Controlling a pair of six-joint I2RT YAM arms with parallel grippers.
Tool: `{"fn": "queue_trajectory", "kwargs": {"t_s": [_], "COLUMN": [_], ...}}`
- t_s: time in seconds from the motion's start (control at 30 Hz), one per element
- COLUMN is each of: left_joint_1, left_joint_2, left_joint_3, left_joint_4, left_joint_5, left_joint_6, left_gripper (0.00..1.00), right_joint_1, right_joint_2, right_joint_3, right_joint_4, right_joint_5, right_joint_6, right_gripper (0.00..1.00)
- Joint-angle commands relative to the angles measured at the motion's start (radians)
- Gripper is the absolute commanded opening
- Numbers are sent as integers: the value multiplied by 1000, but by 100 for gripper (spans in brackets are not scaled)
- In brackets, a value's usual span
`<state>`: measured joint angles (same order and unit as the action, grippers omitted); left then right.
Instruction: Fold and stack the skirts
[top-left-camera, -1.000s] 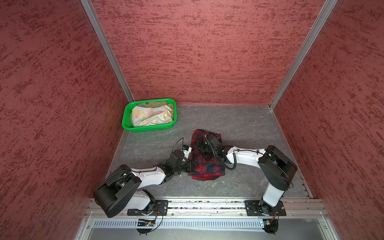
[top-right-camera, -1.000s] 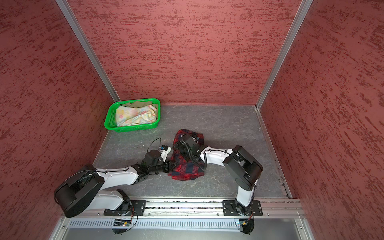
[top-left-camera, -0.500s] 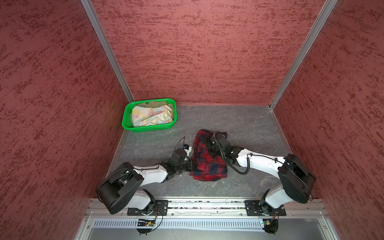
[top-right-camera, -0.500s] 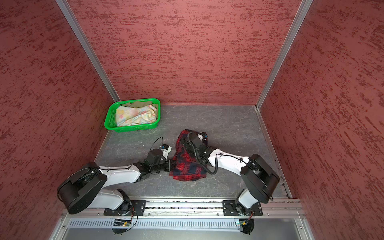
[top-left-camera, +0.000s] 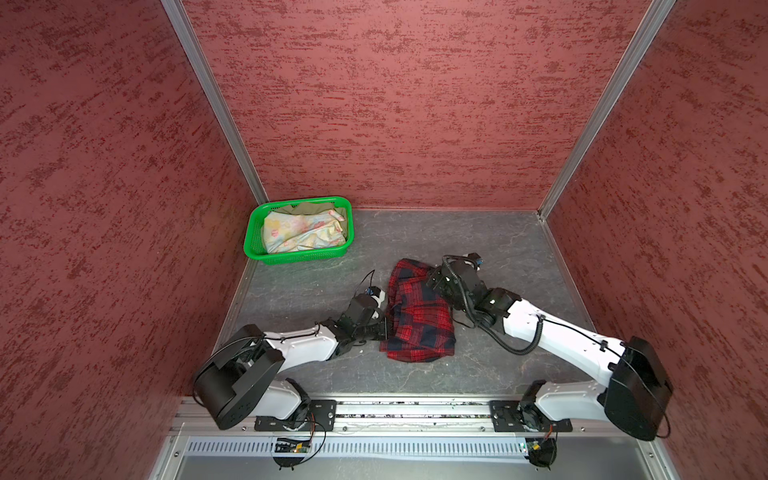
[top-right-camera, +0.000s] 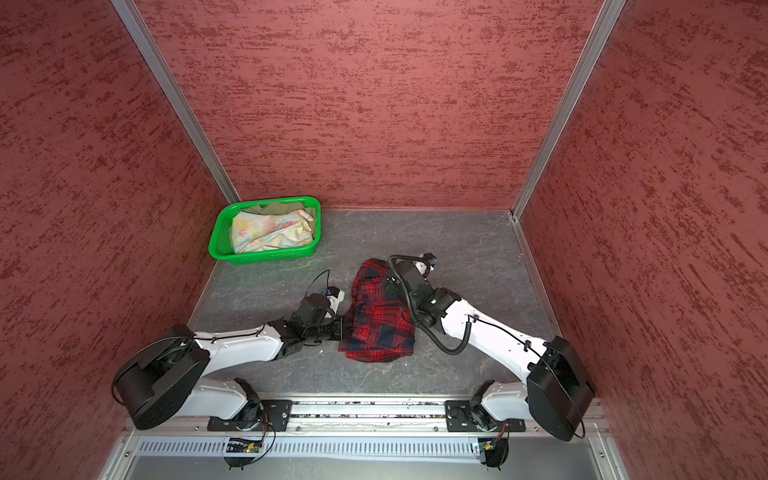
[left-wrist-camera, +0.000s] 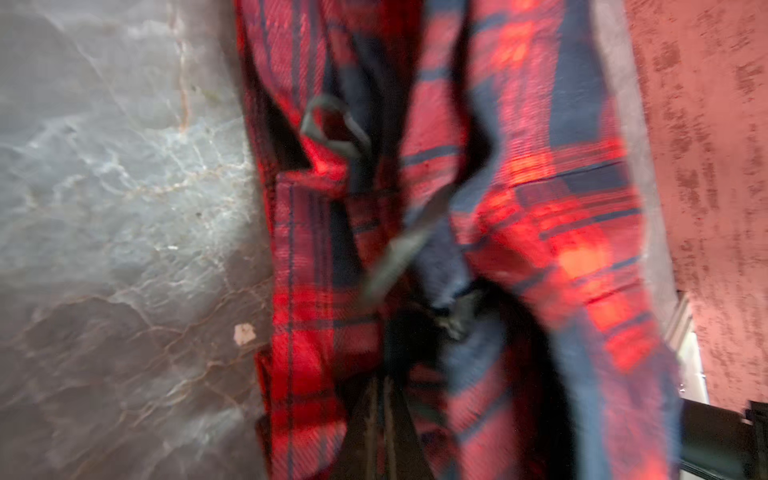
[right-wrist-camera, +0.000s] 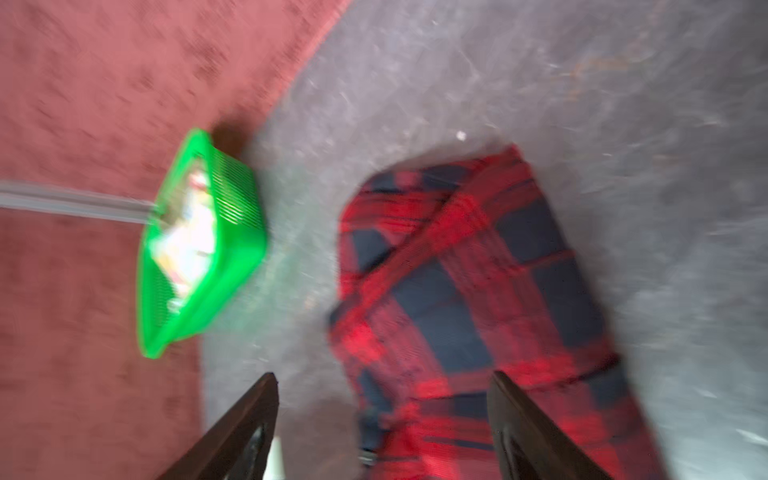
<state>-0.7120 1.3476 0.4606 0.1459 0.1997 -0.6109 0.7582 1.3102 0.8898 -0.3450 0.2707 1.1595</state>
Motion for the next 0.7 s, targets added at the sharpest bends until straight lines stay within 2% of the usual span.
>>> {"fn": "queue_trajectory", "kwargs": {"t_s": [0.0,0.17,0.27,0.47,0.67], "left_joint_1": [12,31,32,29,59], "left_joint_2": [-102,-218,-205,-2,305], "left_joint_3": [47,104,170,341,489], "left_joint_4": [-55,-120,-136,-134,-102], "left_joint_5": [-16,-16,18,108,159], "left_joint_6": [24,82,140,207,197], "left_gripper": [15,20,24,29,29], "right_joint_1": [0,-21,-39,-41,-41], "right_joint_2": [-81,-224,-287,-335,-247], "right_joint_3": [-74,-169,-207,-256,-252], "right_joint_4": [-110,-153,-159,-141,-99], "right_joint_5": [-19,-21,-62,-102,-181], "right_joint_6": [-49,-42,-62,-119,-179], "right_gripper": [74,71,70,62,48]}}
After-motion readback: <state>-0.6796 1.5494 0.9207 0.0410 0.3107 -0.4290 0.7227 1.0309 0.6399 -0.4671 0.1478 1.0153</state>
